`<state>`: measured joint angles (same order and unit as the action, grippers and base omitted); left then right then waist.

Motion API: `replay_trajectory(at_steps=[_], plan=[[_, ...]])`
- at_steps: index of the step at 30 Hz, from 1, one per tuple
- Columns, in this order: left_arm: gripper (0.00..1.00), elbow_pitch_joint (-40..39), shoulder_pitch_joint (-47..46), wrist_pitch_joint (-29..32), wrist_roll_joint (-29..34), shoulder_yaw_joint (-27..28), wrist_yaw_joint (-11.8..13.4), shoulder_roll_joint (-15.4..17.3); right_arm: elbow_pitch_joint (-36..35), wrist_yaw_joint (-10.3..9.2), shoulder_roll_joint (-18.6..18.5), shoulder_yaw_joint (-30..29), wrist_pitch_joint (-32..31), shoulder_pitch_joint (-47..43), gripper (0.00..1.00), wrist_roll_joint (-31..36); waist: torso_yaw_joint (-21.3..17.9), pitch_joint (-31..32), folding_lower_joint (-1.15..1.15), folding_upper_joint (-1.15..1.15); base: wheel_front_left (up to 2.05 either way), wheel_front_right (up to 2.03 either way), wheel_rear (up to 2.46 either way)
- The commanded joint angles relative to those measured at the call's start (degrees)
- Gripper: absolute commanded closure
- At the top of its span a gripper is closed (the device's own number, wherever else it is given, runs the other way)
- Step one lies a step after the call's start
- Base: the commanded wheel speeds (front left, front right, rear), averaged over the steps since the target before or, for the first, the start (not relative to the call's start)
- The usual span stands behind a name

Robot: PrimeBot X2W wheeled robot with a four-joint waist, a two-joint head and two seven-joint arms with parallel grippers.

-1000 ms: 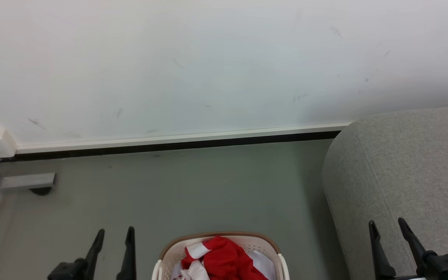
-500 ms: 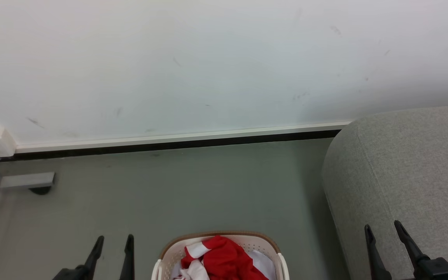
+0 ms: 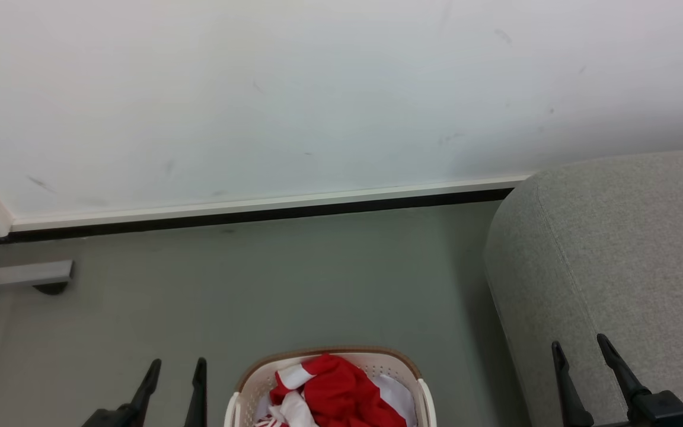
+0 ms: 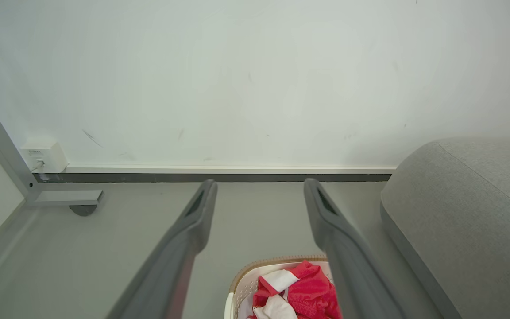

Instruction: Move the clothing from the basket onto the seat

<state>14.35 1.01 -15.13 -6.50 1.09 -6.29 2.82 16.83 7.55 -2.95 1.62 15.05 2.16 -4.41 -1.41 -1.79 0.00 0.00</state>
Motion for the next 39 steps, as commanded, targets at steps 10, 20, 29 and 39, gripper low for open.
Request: replay_trajectory(at_steps=[10, 20, 29, 39], plan=[[0.0, 3.0, -5.6, 0.0, 1.5, -4.0, -0.7, 0.2, -3.2, -0.12, 0.0, 0.1, 0.1, 4.8, 0.0, -1.7, -3.6, -8.1, 0.0, 0.0, 0.0, 0.0, 0.0], [0.0, 19.0, -20.3, 0.0, 3.6, -13.2, -1.0, 0.2, -9.0, -0.12, 0.0, 1.6, 0.1, 13.3, 0.0, -3.0, -7.9, -23.4, 0.0, 0.0, 0.0, 0.0, 0.0], [0.0, 34.1, -33.7, 2.8, 6.2, -18.2, -0.7, 0.7, -13.3, -0.12, 0.1, 3.2, 0.1, 19.1, 0.0, -4.8, -10.6, -35.7, 0.0, 0.0, 0.0, 0.0, 0.0], [0.0, 45.0, -46.2, 5.9, 9.6, -19.2, 4.6, 4.8, -18.5, -0.12, 0.1, 5.5, 0.1, 23.3, 0.0, -7.2, -13.2, -47.0, 0.0, 0.0, 0.0, 0.0, 0.0]])
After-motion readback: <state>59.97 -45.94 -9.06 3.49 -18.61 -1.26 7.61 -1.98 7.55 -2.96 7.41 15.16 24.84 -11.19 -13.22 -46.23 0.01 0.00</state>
